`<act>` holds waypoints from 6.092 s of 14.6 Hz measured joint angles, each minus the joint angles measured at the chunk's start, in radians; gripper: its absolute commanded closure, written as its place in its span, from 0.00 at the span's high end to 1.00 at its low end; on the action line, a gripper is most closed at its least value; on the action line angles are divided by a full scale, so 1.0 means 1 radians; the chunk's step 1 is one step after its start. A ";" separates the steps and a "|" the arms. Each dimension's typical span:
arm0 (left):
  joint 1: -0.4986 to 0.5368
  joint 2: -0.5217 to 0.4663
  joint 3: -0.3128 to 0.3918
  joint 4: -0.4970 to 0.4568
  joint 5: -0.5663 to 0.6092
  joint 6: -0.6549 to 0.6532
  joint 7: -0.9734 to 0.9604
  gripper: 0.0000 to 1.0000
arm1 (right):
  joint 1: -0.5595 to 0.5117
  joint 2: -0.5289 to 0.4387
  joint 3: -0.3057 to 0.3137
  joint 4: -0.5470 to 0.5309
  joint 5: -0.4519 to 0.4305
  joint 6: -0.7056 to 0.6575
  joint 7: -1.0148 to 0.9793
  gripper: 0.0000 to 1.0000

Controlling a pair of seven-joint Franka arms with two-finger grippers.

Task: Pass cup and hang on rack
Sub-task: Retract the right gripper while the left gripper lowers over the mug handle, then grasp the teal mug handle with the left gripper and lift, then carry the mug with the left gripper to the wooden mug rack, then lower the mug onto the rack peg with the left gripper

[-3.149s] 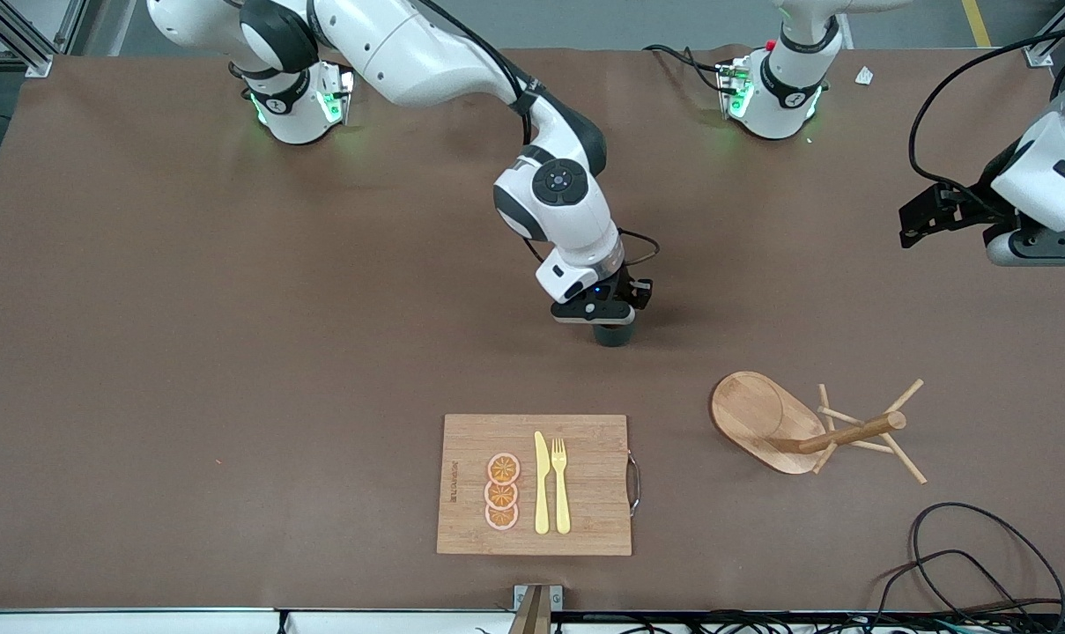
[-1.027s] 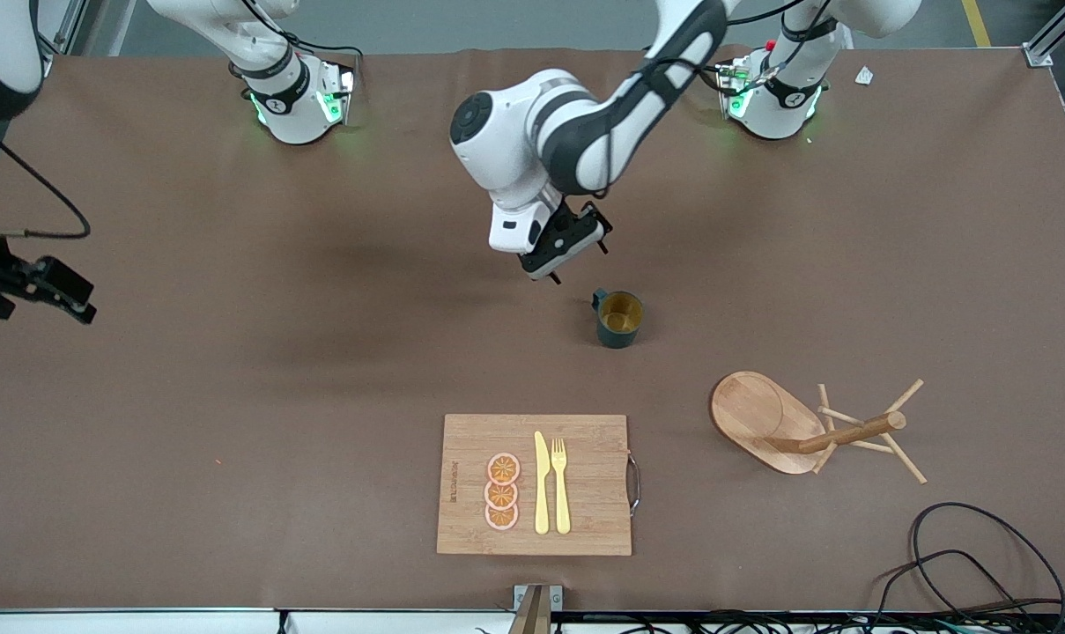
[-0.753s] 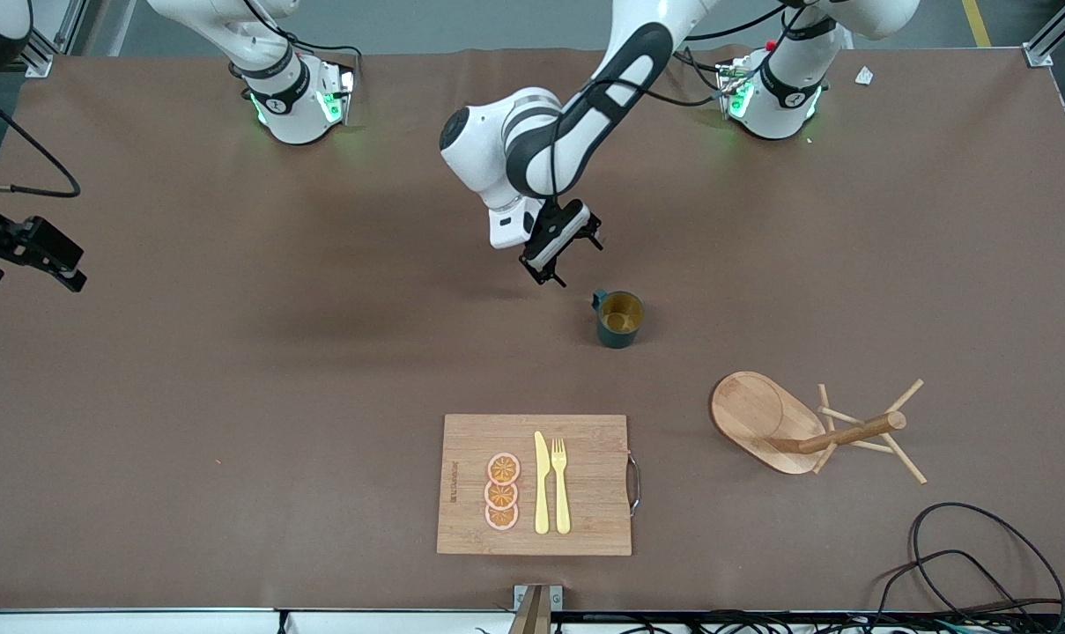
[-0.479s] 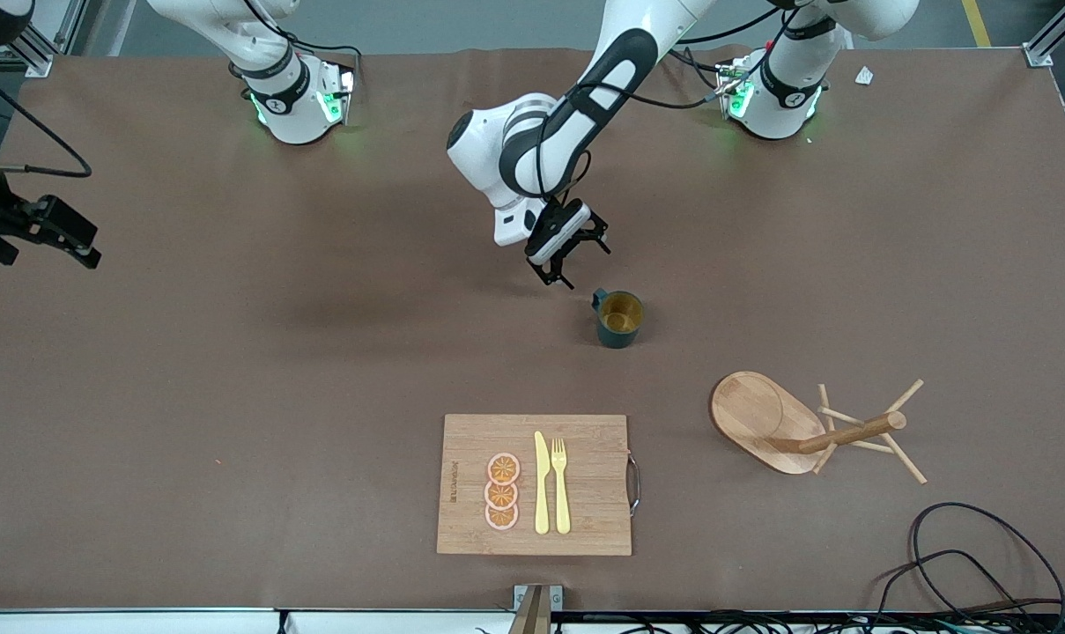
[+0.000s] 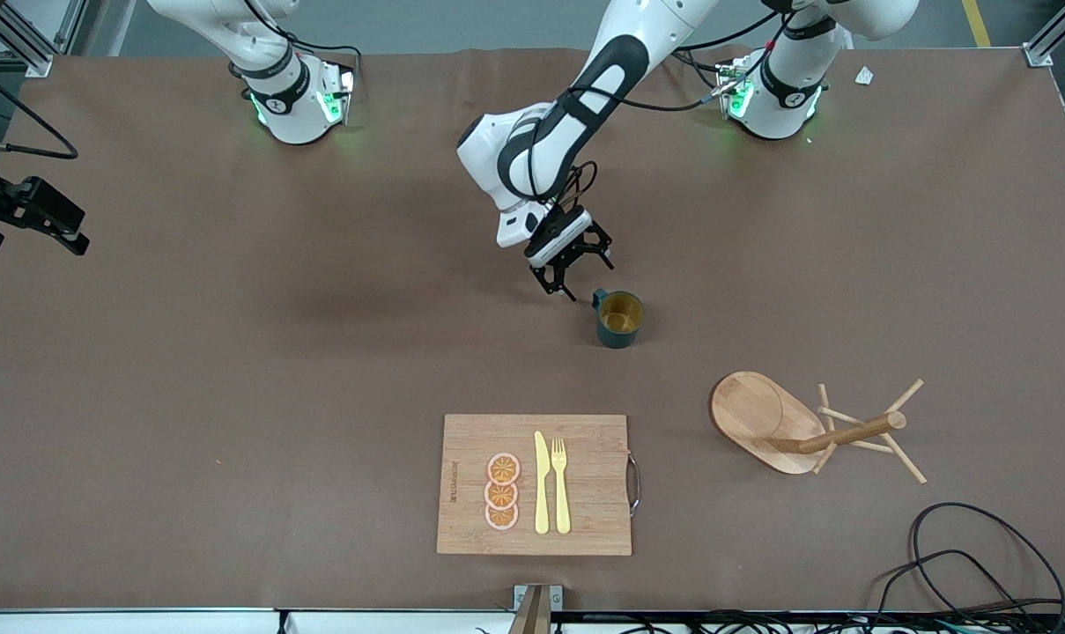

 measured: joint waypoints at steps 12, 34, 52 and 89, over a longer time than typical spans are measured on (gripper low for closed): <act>0.002 0.044 0.002 0.009 0.064 0.006 -0.027 0.46 | 0.000 0.000 -0.001 0.029 0.000 0.000 0.000 1.00; 0.090 0.037 0.013 0.255 -0.095 0.005 0.099 0.00 | 0.000 0.000 -0.001 0.030 0.000 0.000 -0.001 1.00; 0.447 -0.181 0.003 0.364 -0.779 0.180 0.385 0.00 | -0.003 0.020 -0.003 0.024 0.005 0.031 -0.003 1.00; 1.068 -0.167 0.005 0.342 -1.680 -0.079 1.261 0.00 | -0.003 0.020 -0.004 0.024 0.006 0.033 -0.003 1.00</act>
